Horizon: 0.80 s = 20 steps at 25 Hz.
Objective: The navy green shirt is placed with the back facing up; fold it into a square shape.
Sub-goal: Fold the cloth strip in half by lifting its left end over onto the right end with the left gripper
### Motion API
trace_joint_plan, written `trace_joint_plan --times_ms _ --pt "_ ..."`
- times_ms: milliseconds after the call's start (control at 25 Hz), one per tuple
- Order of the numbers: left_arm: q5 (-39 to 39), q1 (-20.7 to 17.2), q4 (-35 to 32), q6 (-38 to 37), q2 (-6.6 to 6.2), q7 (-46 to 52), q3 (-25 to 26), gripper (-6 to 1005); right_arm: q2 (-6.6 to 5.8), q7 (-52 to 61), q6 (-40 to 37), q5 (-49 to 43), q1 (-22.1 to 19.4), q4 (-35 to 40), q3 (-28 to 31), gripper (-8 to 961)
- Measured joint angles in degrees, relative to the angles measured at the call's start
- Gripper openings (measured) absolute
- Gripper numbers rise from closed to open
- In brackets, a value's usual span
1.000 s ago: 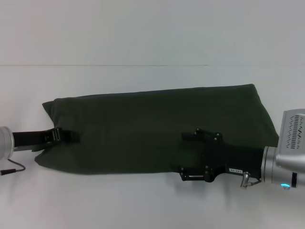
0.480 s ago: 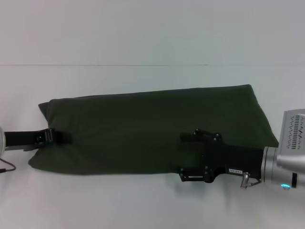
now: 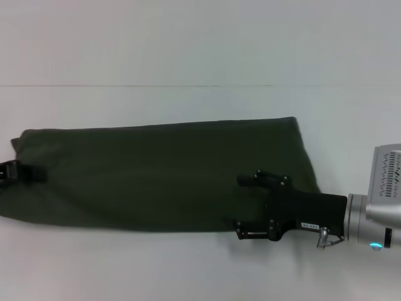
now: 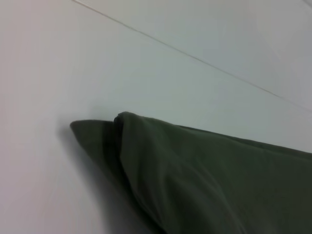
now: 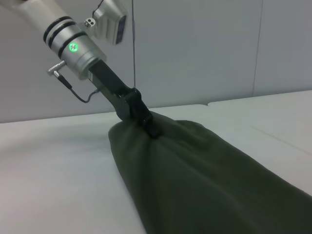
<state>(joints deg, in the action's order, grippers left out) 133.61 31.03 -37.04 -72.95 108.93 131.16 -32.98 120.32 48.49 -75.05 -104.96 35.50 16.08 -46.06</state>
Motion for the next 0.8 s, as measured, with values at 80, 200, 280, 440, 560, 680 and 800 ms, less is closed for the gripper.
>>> trace_joint_plan --times_ms 80,200,280,440,560,680,800 --pt "2.66 0.13 -0.73 -1.08 -0.78 0.26 2.47 204 0.00 -0.04 -0.14 0.19 0.01 0.00 0.00 939" --pt "7.02 0.75 -1.16 -2.45 -2.00 0.63 5.33 203 0.00 -0.07 -0.21 0.58 0.01 0.01 -0.09 938" --pt "10.21 1.36 -1.43 -2.91 -2.60 1.21 6.27 203 0.00 -0.08 -0.24 0.59 0.01 0.01 -0.10 937" --pt "12.76 2.21 -2.42 -4.17 -2.82 2.47 6.84 202 0.00 -0.05 -0.26 0.62 0.01 0.01 -0.09 936" --pt "12.89 3.15 -2.62 -5.86 -2.86 4.68 6.31 202 0.00 -0.05 -0.27 0.64 0.01 0.01 -0.15 936" --pt "13.20 4.71 -3.86 -9.49 -2.91 7.17 5.81 202 0.00 -0.07 -0.27 0.64 0.01 0.00 -0.21 935" --pt "13.10 6.10 -5.99 -13.71 -2.78 9.52 5.75 201 0.00 -0.15 -0.26 0.64 -0.03 0.00 -0.16 934"
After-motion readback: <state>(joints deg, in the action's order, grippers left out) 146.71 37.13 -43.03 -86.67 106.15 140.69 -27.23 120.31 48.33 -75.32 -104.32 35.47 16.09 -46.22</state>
